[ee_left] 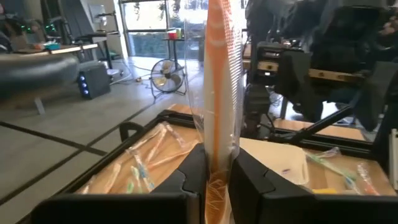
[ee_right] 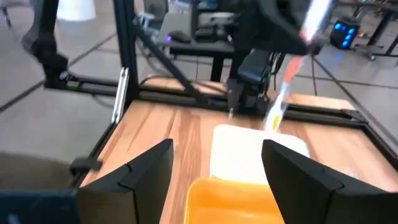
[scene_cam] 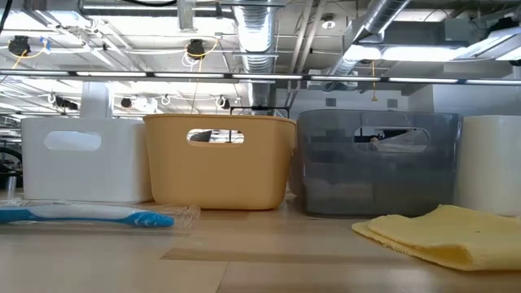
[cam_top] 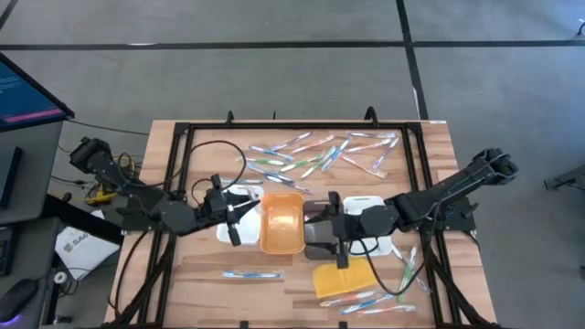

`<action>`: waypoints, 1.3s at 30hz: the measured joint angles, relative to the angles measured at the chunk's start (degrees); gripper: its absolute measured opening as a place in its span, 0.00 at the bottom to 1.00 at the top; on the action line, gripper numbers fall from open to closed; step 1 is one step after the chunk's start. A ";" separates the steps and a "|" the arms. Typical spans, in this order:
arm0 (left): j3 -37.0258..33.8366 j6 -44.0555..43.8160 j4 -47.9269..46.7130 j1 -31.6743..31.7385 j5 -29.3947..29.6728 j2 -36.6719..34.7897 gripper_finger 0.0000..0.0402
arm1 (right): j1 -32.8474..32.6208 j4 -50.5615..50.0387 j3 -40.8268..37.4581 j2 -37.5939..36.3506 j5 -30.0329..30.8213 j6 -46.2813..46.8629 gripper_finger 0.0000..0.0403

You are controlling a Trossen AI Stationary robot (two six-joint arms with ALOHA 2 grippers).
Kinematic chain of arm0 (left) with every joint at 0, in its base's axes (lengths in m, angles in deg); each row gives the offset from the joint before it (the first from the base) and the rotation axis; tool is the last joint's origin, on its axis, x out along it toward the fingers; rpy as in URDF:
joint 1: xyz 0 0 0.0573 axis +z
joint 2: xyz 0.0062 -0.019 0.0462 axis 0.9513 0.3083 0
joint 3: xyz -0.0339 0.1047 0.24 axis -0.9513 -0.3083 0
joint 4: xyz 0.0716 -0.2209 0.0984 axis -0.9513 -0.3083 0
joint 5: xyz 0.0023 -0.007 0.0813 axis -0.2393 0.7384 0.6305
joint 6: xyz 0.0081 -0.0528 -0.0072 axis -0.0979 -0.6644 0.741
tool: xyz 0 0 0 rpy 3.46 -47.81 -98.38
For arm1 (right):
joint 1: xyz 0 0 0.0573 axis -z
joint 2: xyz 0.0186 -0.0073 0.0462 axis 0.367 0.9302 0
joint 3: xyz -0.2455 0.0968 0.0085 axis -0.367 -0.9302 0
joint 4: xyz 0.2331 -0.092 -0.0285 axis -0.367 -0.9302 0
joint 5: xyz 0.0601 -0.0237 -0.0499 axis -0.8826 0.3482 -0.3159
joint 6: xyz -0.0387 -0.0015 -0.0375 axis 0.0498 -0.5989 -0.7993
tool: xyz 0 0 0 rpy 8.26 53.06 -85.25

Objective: Pick & Place Toothbrushes
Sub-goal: Put the orange toothbrush into the left white bin

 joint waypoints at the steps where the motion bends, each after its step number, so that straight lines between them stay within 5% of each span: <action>1: 0.00 0.00 -0.25 0.32 0.06 0.08 0.08 | -0.03 -0.93 0.00 -0.37 -0.02 0.77 0.60; 15: 0.69 -3.42 -4.72 4.16 -1.21 0.67 0.08 | 0.74 -8.71 -0.02 -6.71 3.26 2.64 0.59; 22: 11.94 -19.05 -32.95 13.39 -15.58 4.10 0.08 | 3.18 -12.01 0.00 -9.49 3.28 2.59 0.59; 32: 26.78 -31.40 -59.80 27.56 -37.37 15.36 0.08 | 3.51 -16.79 -0.02 -9.65 3.21 3.89 0.59; 39: 26.93 -43.40 -71.91 31.79 -41.08 18.32 0.08 | 3.46 -17.46 -0.02 -9.67 3.15 6.06 0.59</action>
